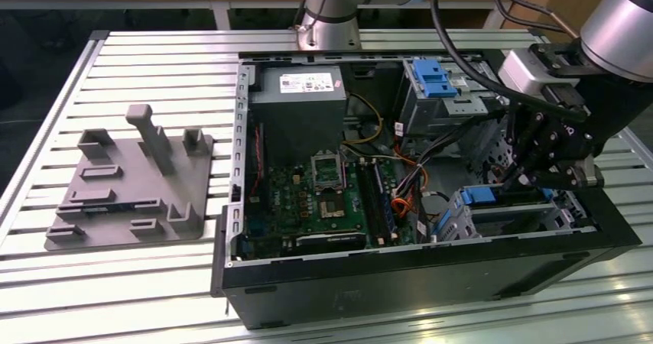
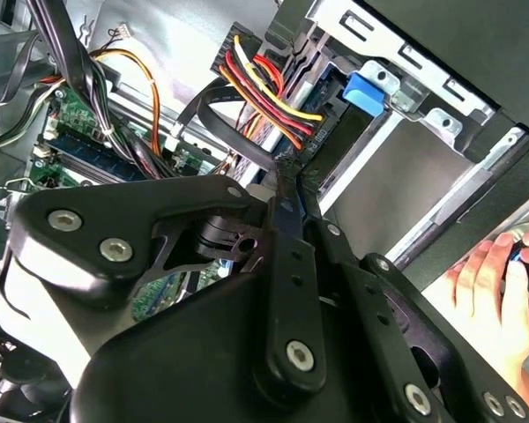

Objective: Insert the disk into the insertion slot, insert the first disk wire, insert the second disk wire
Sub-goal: 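Insert the second disk wire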

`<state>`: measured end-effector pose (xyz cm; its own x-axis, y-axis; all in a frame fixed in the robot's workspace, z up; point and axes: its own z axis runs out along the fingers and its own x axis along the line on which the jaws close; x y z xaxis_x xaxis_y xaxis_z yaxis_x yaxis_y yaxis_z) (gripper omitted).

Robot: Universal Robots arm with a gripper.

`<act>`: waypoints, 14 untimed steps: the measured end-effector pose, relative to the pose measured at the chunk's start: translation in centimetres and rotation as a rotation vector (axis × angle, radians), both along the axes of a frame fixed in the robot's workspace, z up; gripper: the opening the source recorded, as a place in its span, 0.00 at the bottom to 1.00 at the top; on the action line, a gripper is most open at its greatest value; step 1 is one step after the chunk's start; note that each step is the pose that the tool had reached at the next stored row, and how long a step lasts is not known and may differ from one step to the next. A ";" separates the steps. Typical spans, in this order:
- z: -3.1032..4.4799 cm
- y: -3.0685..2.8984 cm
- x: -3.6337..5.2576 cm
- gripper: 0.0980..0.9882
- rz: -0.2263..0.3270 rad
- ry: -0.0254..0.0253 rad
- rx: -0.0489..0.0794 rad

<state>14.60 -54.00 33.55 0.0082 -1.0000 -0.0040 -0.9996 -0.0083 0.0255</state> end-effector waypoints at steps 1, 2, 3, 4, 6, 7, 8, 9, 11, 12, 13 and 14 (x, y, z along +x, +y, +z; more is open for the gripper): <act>-0.02 0.00 0.01 0.05 0.001 0.0001 0.000; -0.04 0.00 0.04 0.05 0.003 0.0004 0.000; -0.05 0.00 0.06 0.05 0.005 0.0008 0.000; -0.05 0.00 0.08 0.05 0.007 0.0014 0.000; -0.07 0.00 0.08 0.05 0.012 0.0026 0.000; -0.07 0.00 0.08 0.05 0.015 0.0030 -0.001; -0.08 0.00 0.08 0.05 0.018 0.0034 -0.001; -0.08 0.00 0.09 0.05 0.021 0.0038 -0.001; -0.10 0.00 0.09 0.05 0.028 0.0044 -0.001; -0.11 0.00 0.09 0.05 0.031 0.0046 -0.001; -0.12 0.00 0.09 0.05 0.034 0.0046 -0.001; -0.14 0.00 0.09 0.05 0.037 0.0046 -0.001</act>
